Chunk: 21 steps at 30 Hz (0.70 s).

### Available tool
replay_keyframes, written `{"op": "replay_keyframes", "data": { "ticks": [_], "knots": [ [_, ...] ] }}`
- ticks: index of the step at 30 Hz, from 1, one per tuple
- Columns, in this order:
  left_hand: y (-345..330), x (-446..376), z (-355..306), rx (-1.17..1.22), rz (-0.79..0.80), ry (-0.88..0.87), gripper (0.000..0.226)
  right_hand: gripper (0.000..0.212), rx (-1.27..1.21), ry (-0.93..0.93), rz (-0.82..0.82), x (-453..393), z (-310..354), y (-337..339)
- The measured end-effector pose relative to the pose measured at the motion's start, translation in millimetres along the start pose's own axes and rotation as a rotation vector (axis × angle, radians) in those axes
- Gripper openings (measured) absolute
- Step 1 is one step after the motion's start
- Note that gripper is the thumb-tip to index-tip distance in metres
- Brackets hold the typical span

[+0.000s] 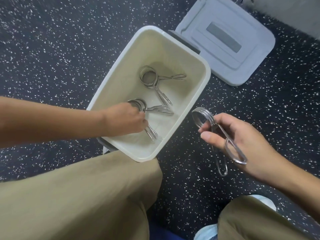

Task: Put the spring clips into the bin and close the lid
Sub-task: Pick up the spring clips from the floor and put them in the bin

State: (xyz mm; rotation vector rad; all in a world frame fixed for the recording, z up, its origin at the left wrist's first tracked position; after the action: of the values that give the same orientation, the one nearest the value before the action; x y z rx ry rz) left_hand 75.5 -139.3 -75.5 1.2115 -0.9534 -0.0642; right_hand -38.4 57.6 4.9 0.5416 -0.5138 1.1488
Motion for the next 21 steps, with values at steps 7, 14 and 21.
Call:
{"op": "replay_keyframes", "data": {
  "ticks": [7, 14, 21],
  "knots": [
    [7.2, 0.1, 1.6, 0.024, -0.010, -0.022, 0.027, 0.030, 0.108, 0.190, -0.078, 6.3, 27.1, 7.0],
    [15.4, 7.0, 10.5, 0.119, -0.094, 0.033, 0.029, 0.034, -0.096, 0.043, -0.056, 1.8, 27.2, 25.6],
    [20.1, 10.9, 18.3, 0.187, -0.119, 0.105, 0.022, 0.037, -0.307, -0.054, -0.052, -22.2, 57.4, 40.8]
  ]
}}
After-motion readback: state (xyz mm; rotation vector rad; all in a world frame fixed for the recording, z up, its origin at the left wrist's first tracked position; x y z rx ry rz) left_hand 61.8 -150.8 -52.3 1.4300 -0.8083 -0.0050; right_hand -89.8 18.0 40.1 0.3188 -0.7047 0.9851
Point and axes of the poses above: each hand's wrist, its own x-axis away from the middle knuckle, its own y-axis out of the back of the hand, z = x × y, the point moved 8 cm from there along -x, towards the middle knuckle, and after that the axes turned 9 degrees about z, right-handed, at the moved point
